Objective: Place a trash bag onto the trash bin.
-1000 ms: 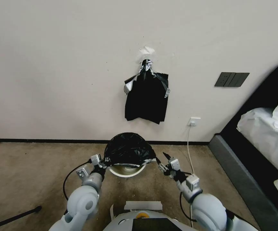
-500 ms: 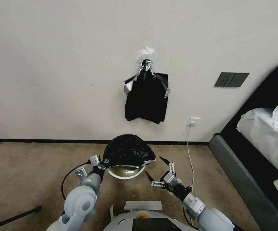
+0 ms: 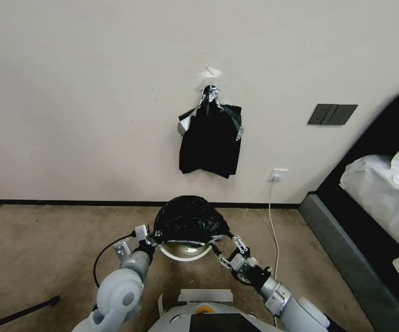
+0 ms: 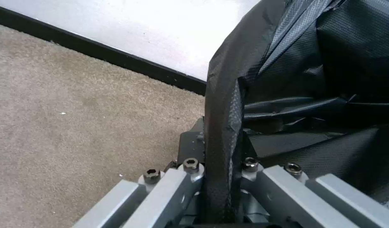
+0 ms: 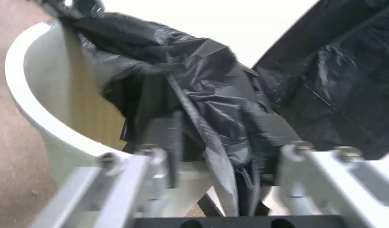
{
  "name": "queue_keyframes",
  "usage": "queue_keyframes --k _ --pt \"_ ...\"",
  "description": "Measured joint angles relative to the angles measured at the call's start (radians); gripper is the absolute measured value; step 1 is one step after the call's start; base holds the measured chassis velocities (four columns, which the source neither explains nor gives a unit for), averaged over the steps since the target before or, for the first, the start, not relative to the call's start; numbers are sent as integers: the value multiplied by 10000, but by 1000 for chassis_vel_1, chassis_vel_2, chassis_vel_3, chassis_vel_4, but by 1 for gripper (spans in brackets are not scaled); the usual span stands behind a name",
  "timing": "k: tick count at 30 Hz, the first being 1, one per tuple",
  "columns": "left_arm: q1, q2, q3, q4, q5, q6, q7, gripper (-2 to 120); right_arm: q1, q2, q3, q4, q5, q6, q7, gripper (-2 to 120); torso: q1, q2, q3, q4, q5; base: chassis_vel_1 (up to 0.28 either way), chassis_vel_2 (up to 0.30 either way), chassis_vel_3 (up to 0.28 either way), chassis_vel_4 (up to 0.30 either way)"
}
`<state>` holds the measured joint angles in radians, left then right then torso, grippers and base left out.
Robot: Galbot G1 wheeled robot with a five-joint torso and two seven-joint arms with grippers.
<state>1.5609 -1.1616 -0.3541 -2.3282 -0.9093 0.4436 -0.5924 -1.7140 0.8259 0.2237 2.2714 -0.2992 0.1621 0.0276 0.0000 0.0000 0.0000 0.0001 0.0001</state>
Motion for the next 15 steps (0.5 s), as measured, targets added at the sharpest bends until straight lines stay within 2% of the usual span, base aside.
queue_keyframes --k 4,5,7,13,15 --pt "-2 -48 34 -6 24 28 -2 1 100 -111 -38 -96 -117 139 -55 7 0 0 0 0 0 0 0 0 0" --pt "-2 -48 34 -6 24 28 -2 1 100 -111 -38 -96 -117 139 -55 7 0 0 0 0 0 0 0 0 0" --pt "0 -85 51 -33 27 39 -3 1 135 -177 -72 -145 -117 187 -58 0 0 1 0 -1 -1 0 0 0 0" --pt "-12 -90 33 -81 2 63 -14 1 151 -314 -126 -156 210 345 -121 0 0 0 0 -1 0 0 0 0 0" --pt "-70 -99 -26 -87 -170 82 -104 1 122 -425 -173 -87 781 690 -362 0 0 0 0 0 0 0 0 0 0"
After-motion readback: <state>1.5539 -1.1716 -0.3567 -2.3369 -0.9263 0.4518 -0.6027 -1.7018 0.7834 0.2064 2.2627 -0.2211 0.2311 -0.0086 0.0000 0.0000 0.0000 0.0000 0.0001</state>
